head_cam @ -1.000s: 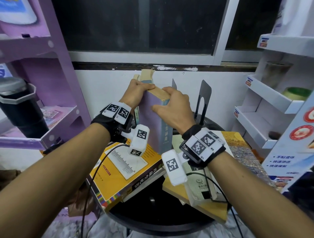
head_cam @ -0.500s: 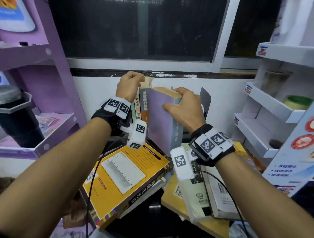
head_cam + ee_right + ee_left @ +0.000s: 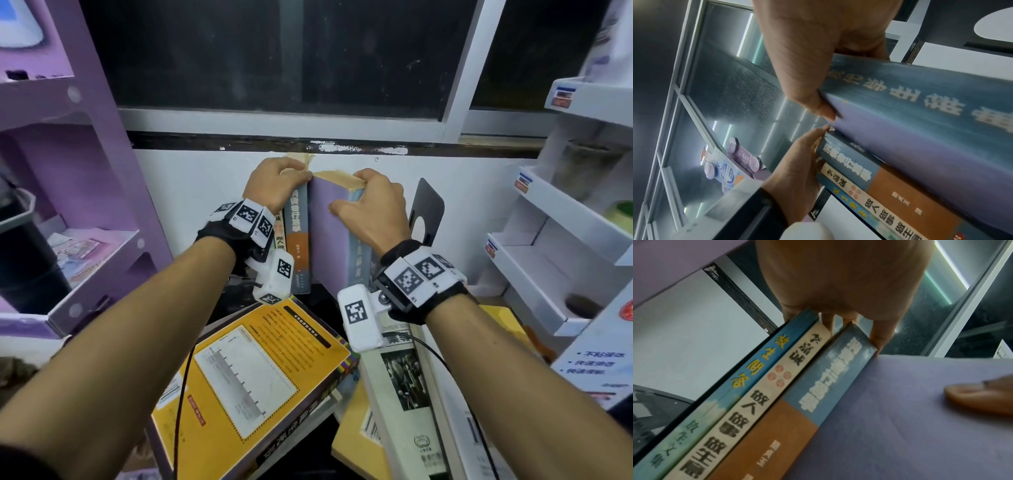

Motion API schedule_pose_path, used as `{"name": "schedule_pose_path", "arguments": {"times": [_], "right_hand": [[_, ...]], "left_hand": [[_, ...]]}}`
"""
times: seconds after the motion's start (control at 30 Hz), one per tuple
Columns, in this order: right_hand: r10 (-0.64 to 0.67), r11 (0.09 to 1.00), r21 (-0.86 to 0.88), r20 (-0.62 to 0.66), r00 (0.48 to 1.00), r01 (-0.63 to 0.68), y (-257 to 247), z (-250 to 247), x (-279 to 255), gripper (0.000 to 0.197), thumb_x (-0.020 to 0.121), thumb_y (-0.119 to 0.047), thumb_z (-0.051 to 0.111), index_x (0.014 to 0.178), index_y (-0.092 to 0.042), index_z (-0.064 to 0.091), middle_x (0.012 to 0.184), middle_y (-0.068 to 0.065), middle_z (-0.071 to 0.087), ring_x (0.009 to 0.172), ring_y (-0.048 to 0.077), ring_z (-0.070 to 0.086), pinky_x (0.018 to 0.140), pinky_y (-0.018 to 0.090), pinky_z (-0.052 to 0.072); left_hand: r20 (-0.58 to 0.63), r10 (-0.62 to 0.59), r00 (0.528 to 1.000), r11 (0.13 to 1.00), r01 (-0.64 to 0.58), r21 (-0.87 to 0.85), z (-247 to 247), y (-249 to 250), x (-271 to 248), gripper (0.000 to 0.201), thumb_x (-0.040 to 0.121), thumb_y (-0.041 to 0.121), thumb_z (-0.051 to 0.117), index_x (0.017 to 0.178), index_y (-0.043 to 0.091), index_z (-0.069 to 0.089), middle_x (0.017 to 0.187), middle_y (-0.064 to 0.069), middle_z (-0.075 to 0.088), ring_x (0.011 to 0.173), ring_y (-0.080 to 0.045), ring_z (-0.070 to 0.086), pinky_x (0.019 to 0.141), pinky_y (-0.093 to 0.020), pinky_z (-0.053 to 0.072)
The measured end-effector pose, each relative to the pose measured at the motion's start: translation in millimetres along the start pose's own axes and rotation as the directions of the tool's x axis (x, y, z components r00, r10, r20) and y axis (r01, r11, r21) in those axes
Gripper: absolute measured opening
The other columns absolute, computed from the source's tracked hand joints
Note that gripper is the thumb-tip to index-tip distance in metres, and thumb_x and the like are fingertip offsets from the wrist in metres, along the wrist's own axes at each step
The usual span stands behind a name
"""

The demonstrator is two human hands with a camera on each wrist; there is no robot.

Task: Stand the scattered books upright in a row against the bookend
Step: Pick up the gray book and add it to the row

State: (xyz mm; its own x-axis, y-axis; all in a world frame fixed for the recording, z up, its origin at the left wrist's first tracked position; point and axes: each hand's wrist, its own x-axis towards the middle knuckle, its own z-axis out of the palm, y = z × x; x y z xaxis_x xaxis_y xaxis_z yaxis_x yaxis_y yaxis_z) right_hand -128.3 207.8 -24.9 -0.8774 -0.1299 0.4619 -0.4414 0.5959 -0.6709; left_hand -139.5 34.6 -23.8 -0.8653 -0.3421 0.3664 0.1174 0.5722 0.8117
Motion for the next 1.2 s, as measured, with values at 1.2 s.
{"name": "schedule_pose_path", "arguments": {"times": [1.2], "right_hand": [[0.057, 0.998, -0.045, 0.292, 0.955, -0.046, 23.4, 55.6, 15.2, 0.089, 0.062, -0.04, 0.085, 0.134, -0.011, 0.041, 0.122, 0.006, 0.056, 0.113, 0.021, 0.053, 0.084, 0.024, 0.043]], "left_hand": [[0.007, 0.114, 0.993, 0.991, -0.114, 0.065, 4.6, -27.5, 12.5, 0.026, 0.088, 0.049, 0.054, 0.103, 0.03, 0.064, 0.124, 0.007, 0.054, 0.114, -0.01, 0.05, 0.103, -0.04, 0.038]]}}
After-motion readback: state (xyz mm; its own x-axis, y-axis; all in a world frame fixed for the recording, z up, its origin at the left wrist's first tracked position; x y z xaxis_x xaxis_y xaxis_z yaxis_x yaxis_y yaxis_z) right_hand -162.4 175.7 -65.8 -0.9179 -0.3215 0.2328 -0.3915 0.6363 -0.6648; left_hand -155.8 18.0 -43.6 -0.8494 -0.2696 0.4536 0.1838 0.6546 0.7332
